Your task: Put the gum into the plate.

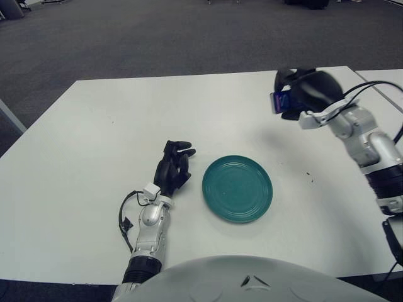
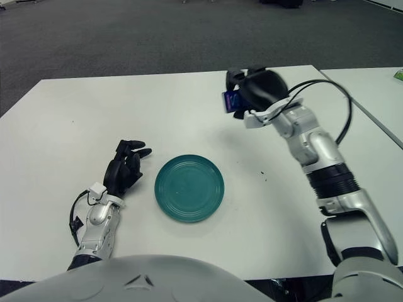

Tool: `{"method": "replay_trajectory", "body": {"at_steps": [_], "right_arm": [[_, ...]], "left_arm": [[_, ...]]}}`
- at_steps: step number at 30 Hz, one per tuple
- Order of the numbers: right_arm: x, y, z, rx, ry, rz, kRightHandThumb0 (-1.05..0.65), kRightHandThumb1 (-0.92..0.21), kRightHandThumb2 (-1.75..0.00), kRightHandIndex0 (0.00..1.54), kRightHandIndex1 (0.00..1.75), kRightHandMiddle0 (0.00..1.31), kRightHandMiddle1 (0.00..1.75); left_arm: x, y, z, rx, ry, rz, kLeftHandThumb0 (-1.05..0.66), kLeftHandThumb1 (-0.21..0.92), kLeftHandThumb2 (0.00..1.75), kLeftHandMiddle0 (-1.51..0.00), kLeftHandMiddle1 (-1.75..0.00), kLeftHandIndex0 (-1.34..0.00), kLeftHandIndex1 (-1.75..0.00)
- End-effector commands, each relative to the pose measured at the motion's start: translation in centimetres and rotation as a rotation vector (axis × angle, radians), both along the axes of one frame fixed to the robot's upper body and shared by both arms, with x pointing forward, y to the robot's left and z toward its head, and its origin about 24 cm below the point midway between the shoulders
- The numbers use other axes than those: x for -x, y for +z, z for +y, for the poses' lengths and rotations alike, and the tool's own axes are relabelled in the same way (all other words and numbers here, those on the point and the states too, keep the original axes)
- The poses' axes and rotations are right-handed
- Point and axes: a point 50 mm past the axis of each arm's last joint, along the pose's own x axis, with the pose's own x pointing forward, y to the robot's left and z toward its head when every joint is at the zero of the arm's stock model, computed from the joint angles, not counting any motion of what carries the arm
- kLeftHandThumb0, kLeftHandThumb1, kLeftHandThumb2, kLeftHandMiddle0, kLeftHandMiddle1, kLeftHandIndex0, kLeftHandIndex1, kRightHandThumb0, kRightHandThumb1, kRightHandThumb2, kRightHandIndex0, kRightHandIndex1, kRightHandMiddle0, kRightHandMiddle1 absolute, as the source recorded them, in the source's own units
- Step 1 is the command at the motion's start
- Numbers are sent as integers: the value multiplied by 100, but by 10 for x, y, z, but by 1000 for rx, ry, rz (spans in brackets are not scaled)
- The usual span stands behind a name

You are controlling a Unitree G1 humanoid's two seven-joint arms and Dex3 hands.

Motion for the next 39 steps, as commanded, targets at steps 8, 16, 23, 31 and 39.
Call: {"method": "replay_trajectory", "body": {"at_steps": [8,16,23,31,39], "right_arm": [[29,-3,45,-12,160,6,-46,-38,-123,111,175,56,175],[42,-19,75,7,260,28,-45,-41,-120,113,175,55,175],[52,-29,91,10,310,69,-45,-44,-117,111,175,52,175],[70,-34,101,44,338,172,-44,-46,-114,105,175,51,175],[81,-33,100,94,347,246,-44,-46,-114,103,175,50,175]], "left_arm": [[5,-6,1,19,14,55,-77,92,75,-17,-118,-6,-157],[7,-6,1,-76,31,104,-73,92,77,-22,-123,-5,-158],[7,-4,0,-111,82,147,-68,92,77,-25,-133,-2,-169],[6,-2,0,-96,126,172,-67,92,78,-26,-142,-2,-170],[7,-1,-1,-78,147,180,-68,92,80,-25,-143,-1,-157]]}}
